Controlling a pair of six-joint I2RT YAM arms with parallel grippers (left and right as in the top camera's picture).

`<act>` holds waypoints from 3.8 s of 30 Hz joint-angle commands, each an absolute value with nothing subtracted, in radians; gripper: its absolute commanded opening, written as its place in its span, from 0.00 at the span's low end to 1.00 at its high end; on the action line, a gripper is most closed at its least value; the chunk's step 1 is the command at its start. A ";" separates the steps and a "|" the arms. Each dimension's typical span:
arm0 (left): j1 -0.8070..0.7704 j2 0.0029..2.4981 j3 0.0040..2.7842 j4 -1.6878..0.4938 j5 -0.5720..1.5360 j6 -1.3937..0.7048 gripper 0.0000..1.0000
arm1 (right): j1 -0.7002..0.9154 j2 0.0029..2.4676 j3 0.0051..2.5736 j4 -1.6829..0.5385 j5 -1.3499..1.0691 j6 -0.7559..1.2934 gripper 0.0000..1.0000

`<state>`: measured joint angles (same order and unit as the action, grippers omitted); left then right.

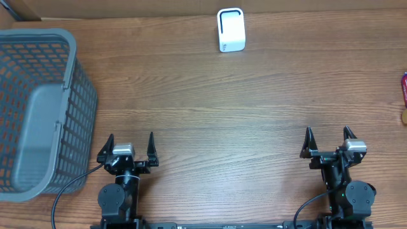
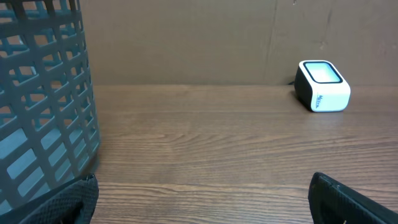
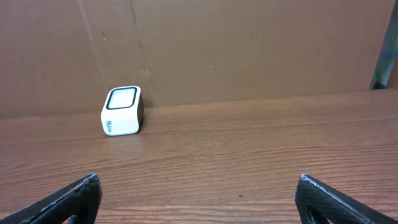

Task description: Scan the item barcode

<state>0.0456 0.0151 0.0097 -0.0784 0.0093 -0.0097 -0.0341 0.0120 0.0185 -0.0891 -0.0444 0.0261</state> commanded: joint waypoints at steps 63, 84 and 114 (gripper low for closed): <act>0.041 0.006 0.005 -0.073 -0.059 0.008 1.00 | -0.039 0.003 0.008 -0.082 -0.043 0.030 1.00; 0.041 0.006 0.005 -0.073 -0.055 0.008 1.00 | -0.039 0.003 0.008 -0.082 -0.042 0.029 1.00; 0.041 0.006 0.005 -0.073 -0.055 0.008 1.00 | -0.039 0.003 0.008 -0.088 -0.009 -0.158 1.00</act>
